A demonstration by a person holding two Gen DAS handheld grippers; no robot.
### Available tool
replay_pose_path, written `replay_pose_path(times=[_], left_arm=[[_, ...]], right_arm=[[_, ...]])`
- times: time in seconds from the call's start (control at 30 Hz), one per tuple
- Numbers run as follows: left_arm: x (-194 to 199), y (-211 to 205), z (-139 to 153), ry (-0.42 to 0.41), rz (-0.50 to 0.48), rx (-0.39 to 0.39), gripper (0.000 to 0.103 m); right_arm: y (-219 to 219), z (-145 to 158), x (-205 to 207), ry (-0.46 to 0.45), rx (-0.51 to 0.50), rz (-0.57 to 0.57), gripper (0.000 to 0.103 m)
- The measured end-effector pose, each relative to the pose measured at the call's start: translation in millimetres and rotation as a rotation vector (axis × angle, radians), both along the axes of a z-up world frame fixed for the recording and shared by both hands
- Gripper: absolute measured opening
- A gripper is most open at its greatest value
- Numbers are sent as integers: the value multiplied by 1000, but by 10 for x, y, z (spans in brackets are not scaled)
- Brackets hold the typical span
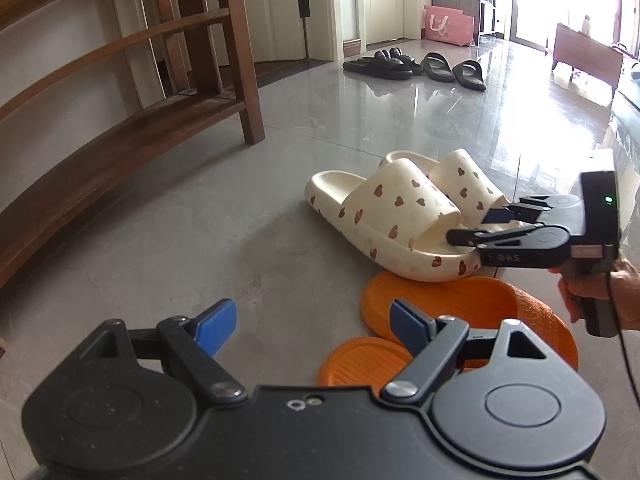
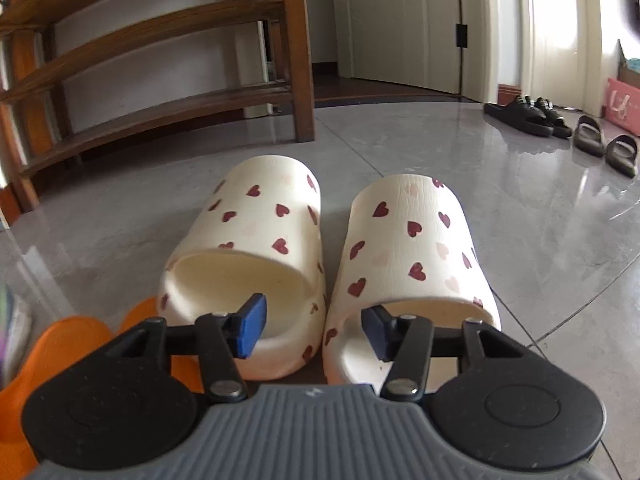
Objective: Organize scattered shoes
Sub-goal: 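Insert the right gripper fingers into both cream heart slides and grasp them, then lift both cream slides with the right gripper and carry them to the wooden rack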
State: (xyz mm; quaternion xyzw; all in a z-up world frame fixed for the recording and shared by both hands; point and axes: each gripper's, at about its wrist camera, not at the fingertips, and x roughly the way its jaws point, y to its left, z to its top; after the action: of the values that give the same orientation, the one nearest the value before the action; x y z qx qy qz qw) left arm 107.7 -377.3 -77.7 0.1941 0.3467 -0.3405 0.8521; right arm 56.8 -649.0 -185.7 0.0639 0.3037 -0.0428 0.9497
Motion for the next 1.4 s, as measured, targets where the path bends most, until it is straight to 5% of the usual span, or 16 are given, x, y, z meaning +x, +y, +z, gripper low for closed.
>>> replay_pose_path(times=[0.2, 0.33, 0.47, 0.83, 1.03, 1.4], left_arm=[[-31, 57, -64, 9, 6, 3, 84], [-32, 95, -100, 21, 21, 7, 84], [-33, 110, -50, 12, 23, -3, 84], [117, 331, 376, -60, 13, -8, 84], [297, 709, 818, -142, 27, 44, 84], [238, 1483, 1461, -276, 109, -73, 87]], right_arm=[[-32, -28, 241, 23, 18, -23, 63], [-80, 27, 298, 58, 17, -30, 35], [-112, 137, 222, 14, 12, -54, 25], [2, 589, 227, -127, 156, -22, 27], [372, 1185, 358, -275, 232, 56, 28], [1101, 2821, 773, -597, 293, 208, 31]])
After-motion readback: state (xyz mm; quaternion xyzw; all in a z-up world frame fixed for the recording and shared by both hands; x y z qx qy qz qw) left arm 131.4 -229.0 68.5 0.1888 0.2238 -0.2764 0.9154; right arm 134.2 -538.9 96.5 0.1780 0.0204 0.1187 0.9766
